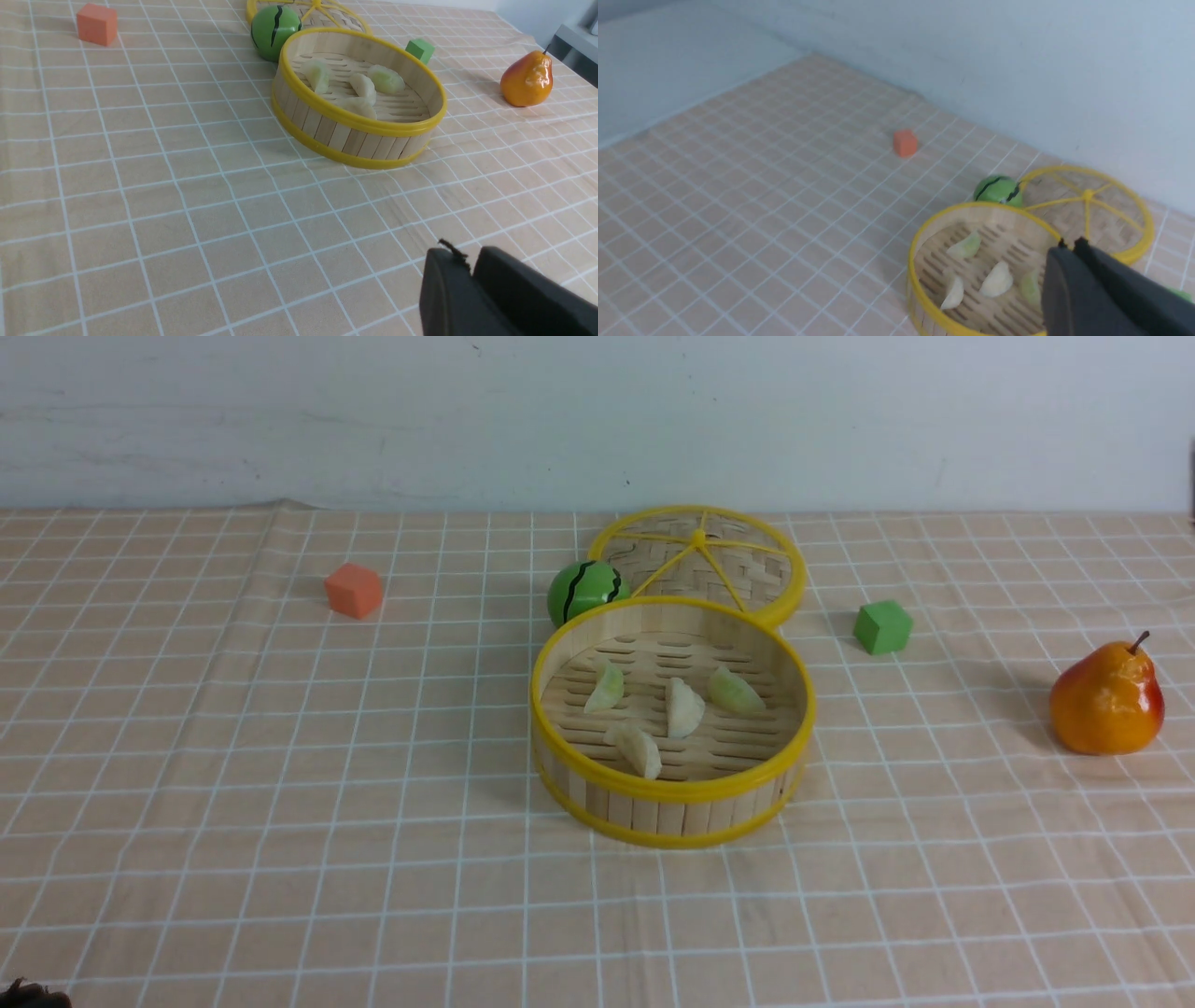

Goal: Put the dumplings into the steamer on the table with the brown tablecloth.

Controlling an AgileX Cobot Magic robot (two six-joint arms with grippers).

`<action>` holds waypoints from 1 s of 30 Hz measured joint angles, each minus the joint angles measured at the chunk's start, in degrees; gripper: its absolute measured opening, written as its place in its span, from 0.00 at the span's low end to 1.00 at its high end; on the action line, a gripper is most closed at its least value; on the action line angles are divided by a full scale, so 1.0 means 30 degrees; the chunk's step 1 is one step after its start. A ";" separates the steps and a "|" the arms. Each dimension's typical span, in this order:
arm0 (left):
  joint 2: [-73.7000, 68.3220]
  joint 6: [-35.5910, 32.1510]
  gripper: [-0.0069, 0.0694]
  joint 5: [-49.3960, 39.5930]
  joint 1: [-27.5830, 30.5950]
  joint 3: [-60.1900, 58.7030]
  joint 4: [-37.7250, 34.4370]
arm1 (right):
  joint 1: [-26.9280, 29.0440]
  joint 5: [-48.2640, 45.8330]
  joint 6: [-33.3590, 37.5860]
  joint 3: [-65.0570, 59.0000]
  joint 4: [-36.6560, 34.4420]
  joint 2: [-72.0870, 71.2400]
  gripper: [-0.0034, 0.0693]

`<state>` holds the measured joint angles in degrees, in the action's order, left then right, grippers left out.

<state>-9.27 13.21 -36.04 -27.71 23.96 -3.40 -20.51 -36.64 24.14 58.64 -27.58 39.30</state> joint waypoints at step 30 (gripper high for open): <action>0.0000 0.0005 0.23 -0.0256 0.0000 0.0000 -0.0018 | 0.1468 0.3600 -0.5268 -0.9250 0.6155 -0.6097 0.02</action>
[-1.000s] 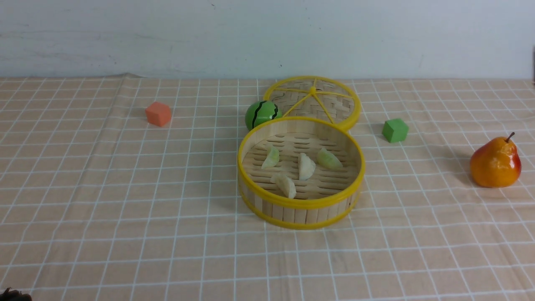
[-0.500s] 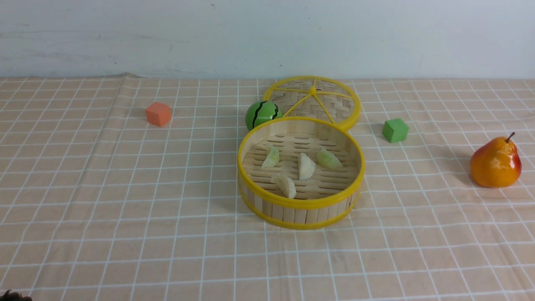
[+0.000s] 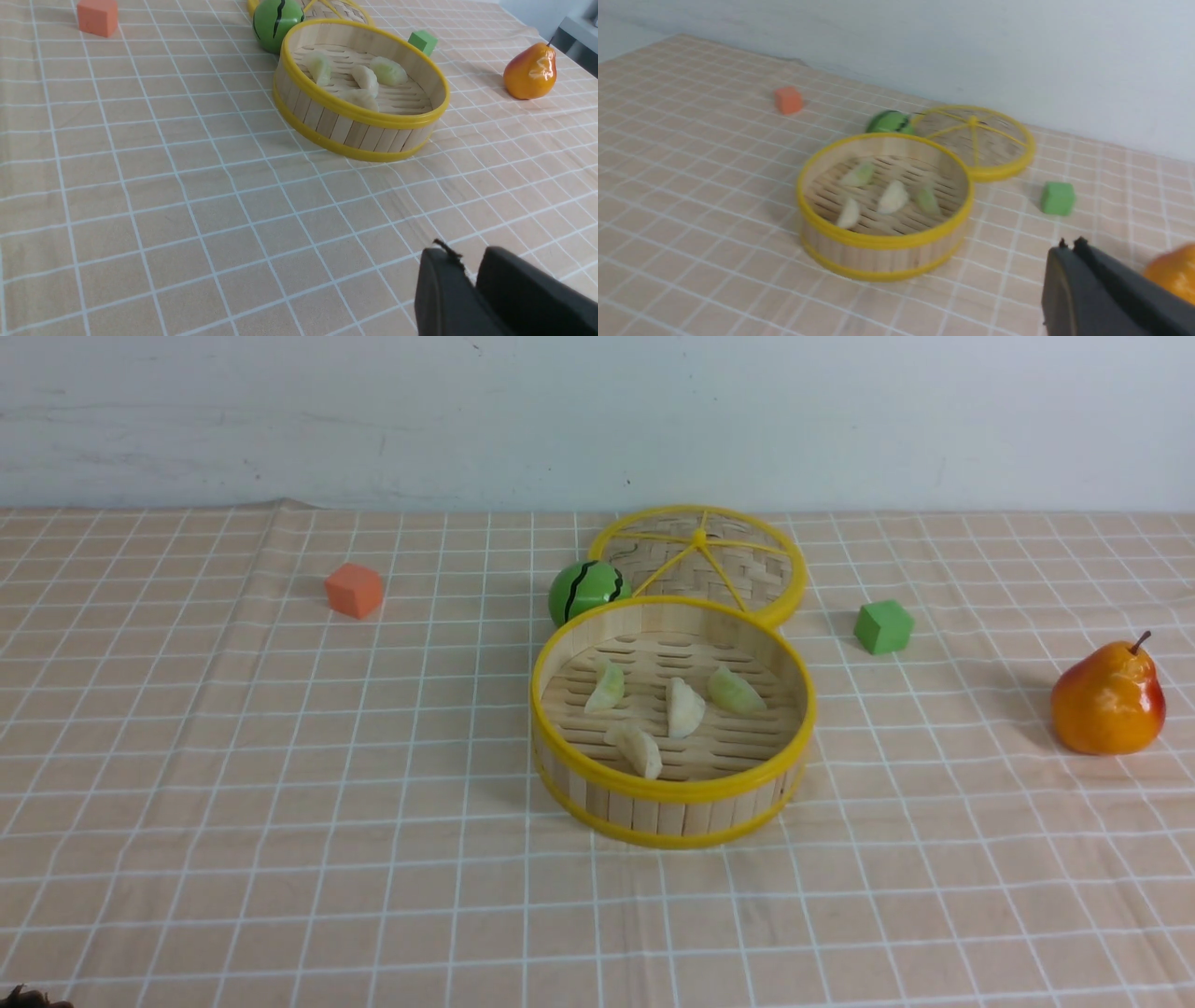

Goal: Put the dumplings into the steamer on the table with the brown tablecloth.

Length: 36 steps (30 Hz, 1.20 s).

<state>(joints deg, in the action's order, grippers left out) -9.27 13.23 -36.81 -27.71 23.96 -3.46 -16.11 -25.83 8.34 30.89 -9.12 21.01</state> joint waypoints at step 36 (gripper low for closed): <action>0.0000 0.0037 0.28 -0.0208 0.0000 -0.0021 0.0000 | 0.5107 0.0858 -0.8090 -1.0494 0.4154 -0.7198 0.03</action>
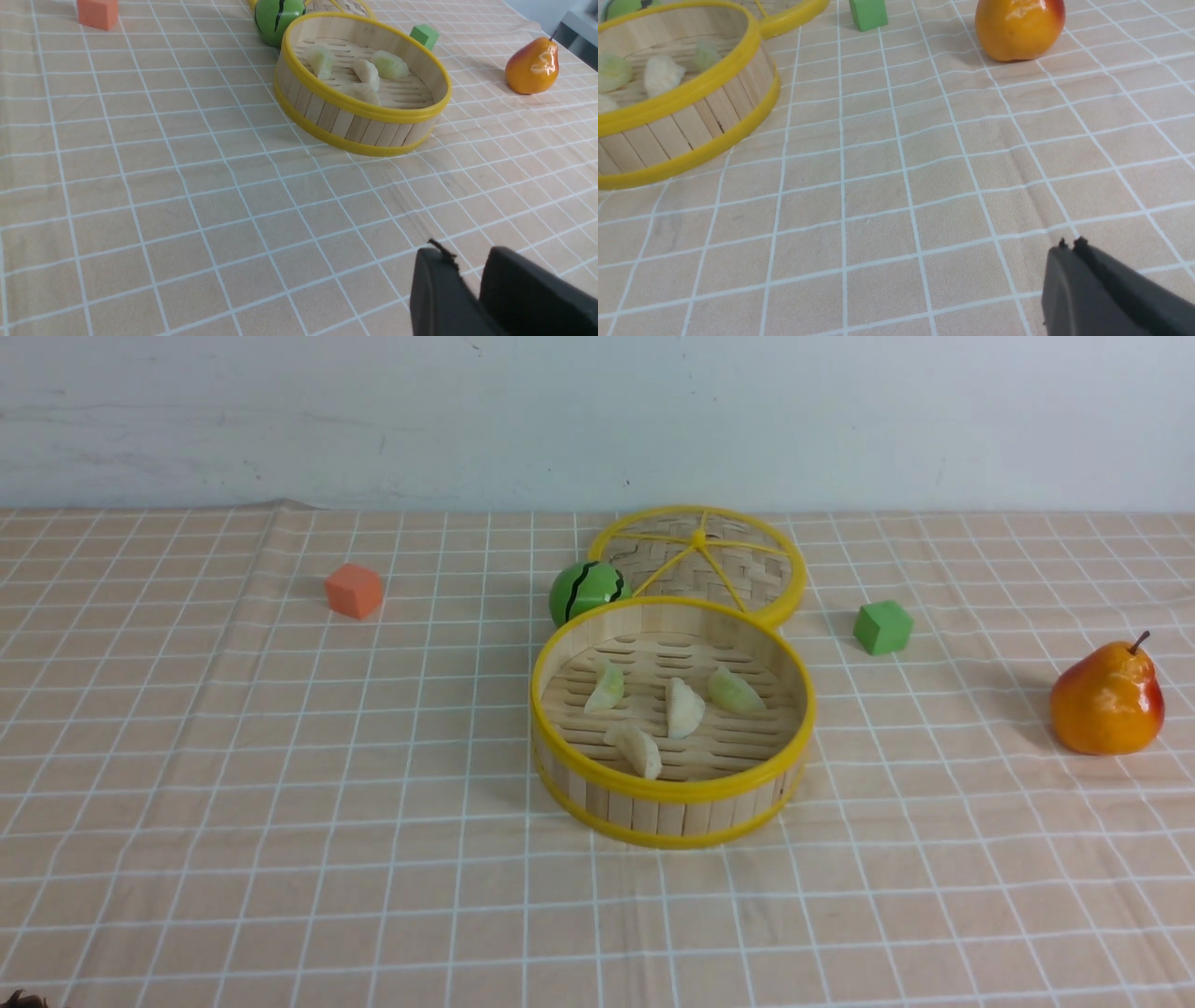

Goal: Put the dumplings into the steamer on the table with the brown tablecloth.

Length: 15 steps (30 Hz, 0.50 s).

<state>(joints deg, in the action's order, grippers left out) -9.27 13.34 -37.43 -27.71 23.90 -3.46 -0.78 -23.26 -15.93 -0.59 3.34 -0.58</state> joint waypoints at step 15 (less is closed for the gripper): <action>0.0000 0.0000 0.29 0.0061 0.0000 -0.0075 0.0000 | 0.0000 0.0000 0.0000 -0.0016 -0.0023 0.0000 0.03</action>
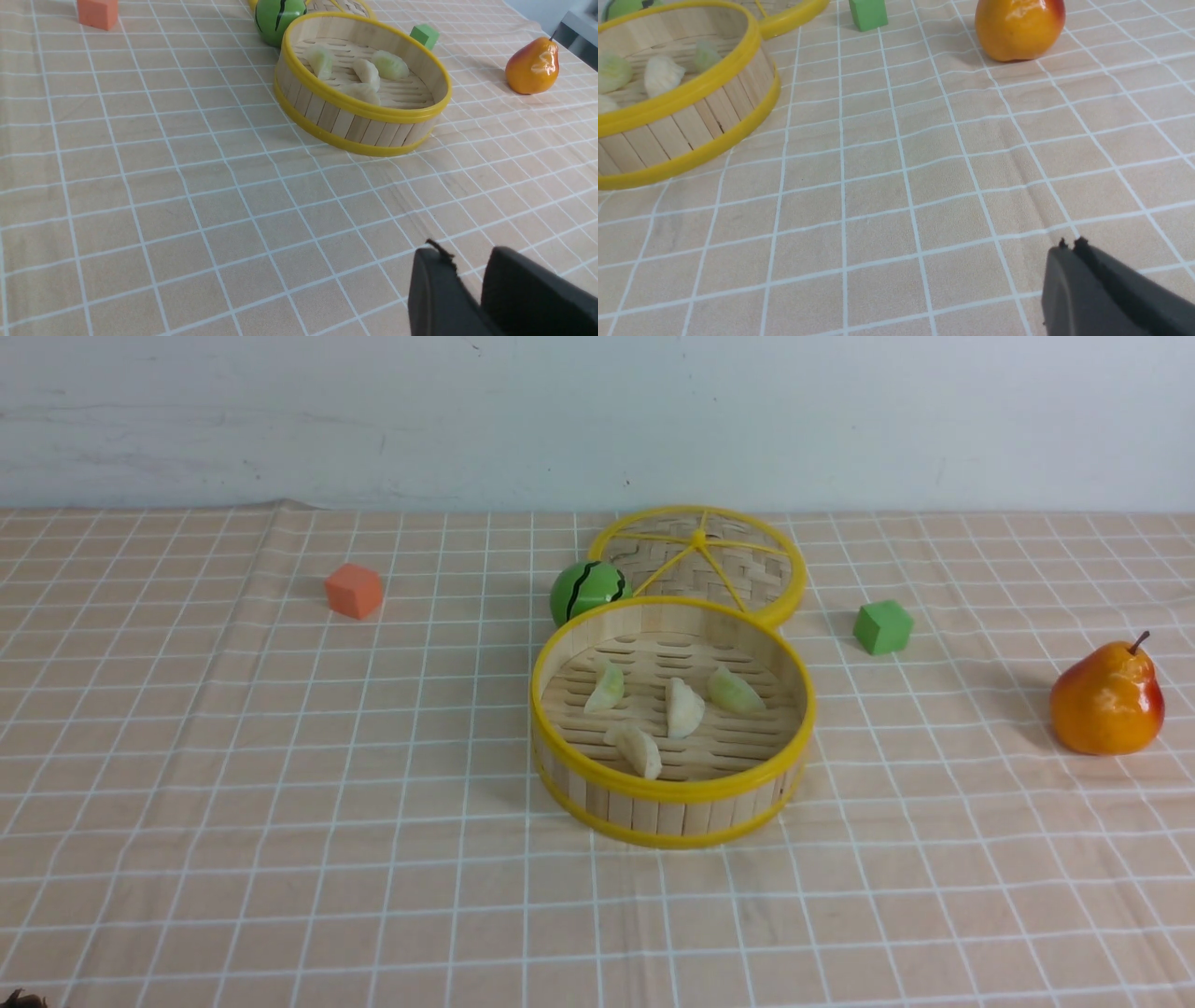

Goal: Put the dumplings into the steamer on the table with the brown tablecloth.

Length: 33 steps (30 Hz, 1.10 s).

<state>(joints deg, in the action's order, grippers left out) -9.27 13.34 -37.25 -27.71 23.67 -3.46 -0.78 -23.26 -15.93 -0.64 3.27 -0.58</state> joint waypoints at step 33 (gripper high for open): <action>0.3280 -0.0054 0.07 0.5345 0.9912 -0.8433 0.1509 | 0.0000 0.0007 0.0000 0.0000 0.0035 0.0000 0.07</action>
<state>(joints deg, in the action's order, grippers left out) 0.57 13.18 -21.21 2.02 -1.63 1.07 -0.78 -23.24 -15.93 -0.64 3.38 -0.58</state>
